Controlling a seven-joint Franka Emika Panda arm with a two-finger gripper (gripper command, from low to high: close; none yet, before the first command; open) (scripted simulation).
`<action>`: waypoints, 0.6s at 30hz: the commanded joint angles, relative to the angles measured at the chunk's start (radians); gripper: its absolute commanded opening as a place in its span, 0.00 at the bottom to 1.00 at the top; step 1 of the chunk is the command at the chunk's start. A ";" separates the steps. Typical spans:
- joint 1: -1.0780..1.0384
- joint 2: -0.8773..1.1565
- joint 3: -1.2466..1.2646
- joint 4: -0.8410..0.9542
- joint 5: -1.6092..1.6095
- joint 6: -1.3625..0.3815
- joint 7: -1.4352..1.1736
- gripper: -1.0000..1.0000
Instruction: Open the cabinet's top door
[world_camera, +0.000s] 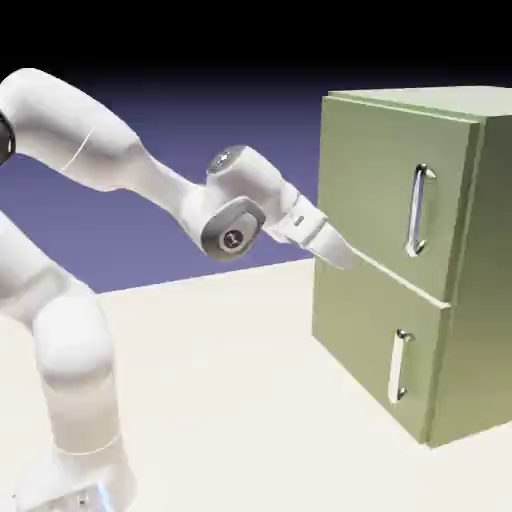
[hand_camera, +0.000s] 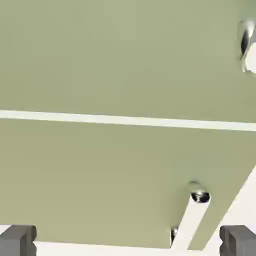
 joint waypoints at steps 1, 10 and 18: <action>0.017 -0.008 -0.018 0.006 -0.044 -0.005 0.029 1.00; 0.170 -0.084 -0.183 0.061 -0.435 -0.047 0.292 1.00; 0.306 -0.152 -0.330 0.110 -0.783 -0.085 0.526 1.00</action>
